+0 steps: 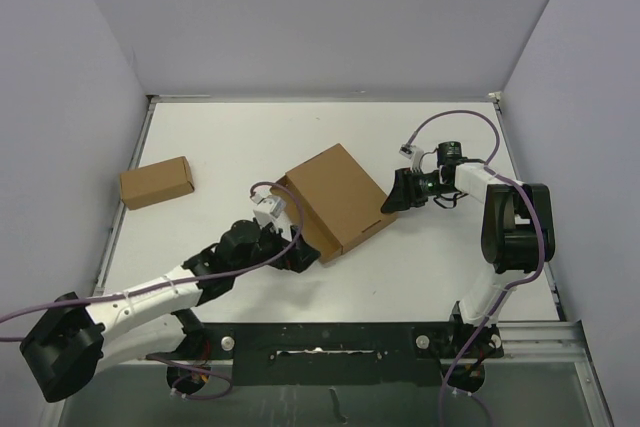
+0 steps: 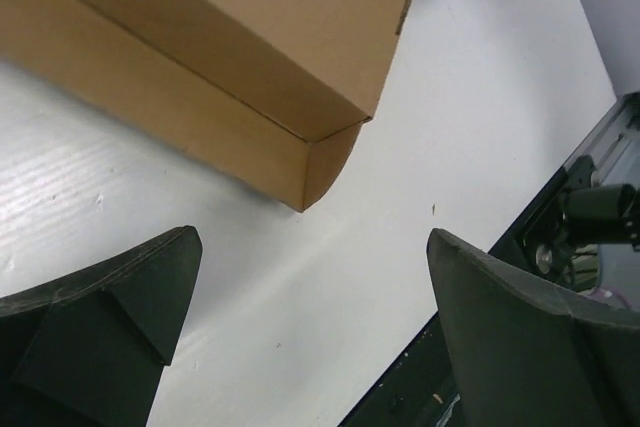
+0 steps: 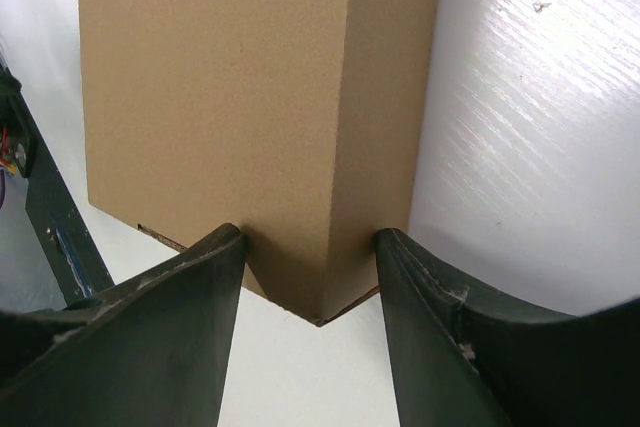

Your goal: Fold the paper box

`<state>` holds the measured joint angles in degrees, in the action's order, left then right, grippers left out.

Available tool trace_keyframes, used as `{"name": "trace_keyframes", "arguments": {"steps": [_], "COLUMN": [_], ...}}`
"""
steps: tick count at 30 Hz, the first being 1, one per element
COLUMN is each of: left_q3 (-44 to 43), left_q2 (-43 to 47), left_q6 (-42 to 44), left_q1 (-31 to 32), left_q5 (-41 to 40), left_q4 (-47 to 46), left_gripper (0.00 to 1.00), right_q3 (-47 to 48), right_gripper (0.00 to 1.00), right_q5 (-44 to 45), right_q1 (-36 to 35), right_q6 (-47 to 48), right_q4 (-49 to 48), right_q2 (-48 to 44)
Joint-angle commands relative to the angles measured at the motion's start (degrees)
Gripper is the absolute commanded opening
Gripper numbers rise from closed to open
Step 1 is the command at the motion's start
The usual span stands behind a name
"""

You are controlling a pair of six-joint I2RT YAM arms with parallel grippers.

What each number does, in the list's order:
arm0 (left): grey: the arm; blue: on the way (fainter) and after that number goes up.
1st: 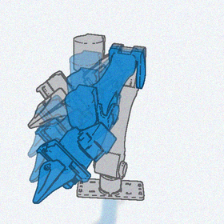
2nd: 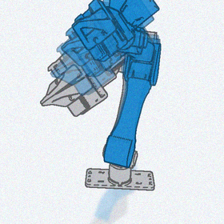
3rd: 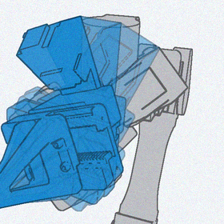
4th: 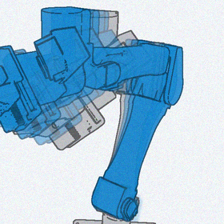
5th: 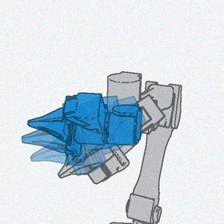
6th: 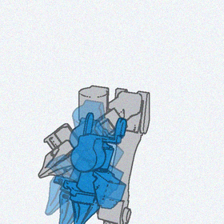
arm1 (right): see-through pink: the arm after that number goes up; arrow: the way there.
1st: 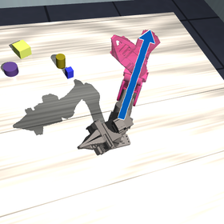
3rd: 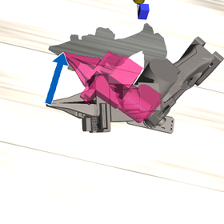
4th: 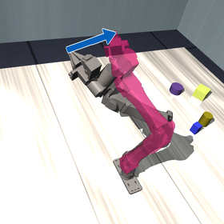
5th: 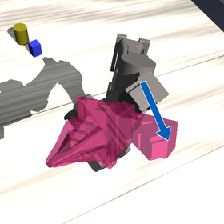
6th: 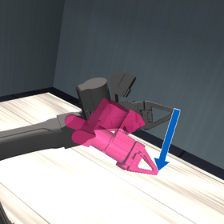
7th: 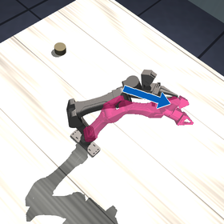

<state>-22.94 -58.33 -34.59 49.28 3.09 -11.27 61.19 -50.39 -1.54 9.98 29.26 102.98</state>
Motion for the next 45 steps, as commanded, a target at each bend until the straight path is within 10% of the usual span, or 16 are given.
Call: {"name": "trace_keyframes", "arguments": {"steps": [1,26,45], "left_q3": [3.58,9.37,-4.92], "left_q2": [4.19,-20.29,-30.26], "left_q6": [-11.08,-33.77,-42.14], "left_q1": [-2.34,0.31,1.57], "left_q5": [-0.92,-10.71,-11.11], "left_q4": [-4.24,-39.45,-21.21], "left_gripper": [0.98,0.98,0.98], "right_q3": [0.88,0.89,1.02], "right_gripper": [0.53,0.53,0.53], "right_q5": [5.40,5.22,5.47], "right_q1": [-0.46,-0.61,-0.92], "right_q6": [2.60,2.59,2.76], "right_q4": [-0.43,-0.36,-0.27], "right_q2": [1.93,1.91,1.98]}}
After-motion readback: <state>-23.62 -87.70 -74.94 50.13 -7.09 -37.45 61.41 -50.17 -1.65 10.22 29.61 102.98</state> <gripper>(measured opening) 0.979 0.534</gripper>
